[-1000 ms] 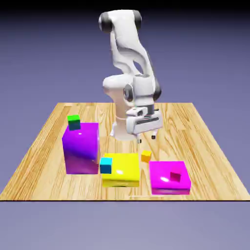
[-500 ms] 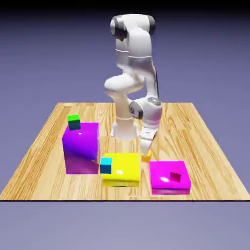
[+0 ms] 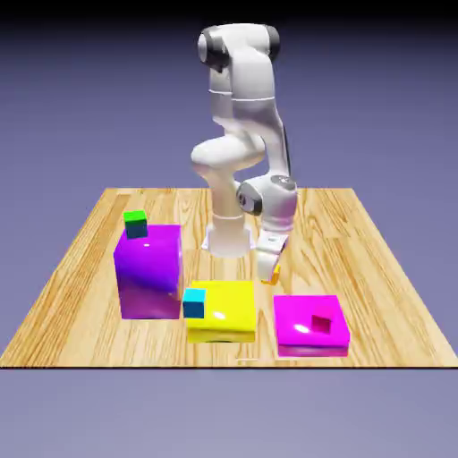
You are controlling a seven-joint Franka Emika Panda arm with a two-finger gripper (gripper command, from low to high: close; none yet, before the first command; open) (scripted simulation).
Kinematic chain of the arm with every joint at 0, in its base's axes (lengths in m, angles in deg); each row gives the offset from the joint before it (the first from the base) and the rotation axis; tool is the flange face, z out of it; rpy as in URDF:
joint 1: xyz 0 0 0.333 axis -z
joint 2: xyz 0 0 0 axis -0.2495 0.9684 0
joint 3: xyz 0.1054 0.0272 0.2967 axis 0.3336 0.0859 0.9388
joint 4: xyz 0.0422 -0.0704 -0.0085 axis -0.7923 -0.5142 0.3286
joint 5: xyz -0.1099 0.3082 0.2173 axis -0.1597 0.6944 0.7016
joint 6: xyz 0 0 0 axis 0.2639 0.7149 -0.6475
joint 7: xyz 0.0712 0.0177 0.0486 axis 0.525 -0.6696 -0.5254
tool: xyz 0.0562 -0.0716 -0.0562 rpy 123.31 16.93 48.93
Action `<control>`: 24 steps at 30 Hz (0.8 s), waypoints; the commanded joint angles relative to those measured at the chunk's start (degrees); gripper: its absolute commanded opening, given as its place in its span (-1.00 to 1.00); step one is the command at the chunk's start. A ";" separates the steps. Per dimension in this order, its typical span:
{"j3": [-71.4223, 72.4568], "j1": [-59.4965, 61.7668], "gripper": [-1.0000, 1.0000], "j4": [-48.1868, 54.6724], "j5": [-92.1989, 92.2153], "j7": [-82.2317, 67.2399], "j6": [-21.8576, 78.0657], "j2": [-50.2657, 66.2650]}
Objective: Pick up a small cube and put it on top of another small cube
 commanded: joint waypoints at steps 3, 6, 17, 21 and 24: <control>-1.09 0.85 -1.00 1.90 0.61 -1.22 2.85 -1.08; -3.99 3.57 -1.00 8.13 2.68 -4.82 8.43 -0.74; -14.62 13.56 -1.00 30.97 10.29 -17.99 28.90 0.52; -14.77 15.11 -1.00 31.57 13.78 -21.13 25.68 4.76; -13.82 16.24 -1.00 29.92 17.97 -24.18 18.79 10.72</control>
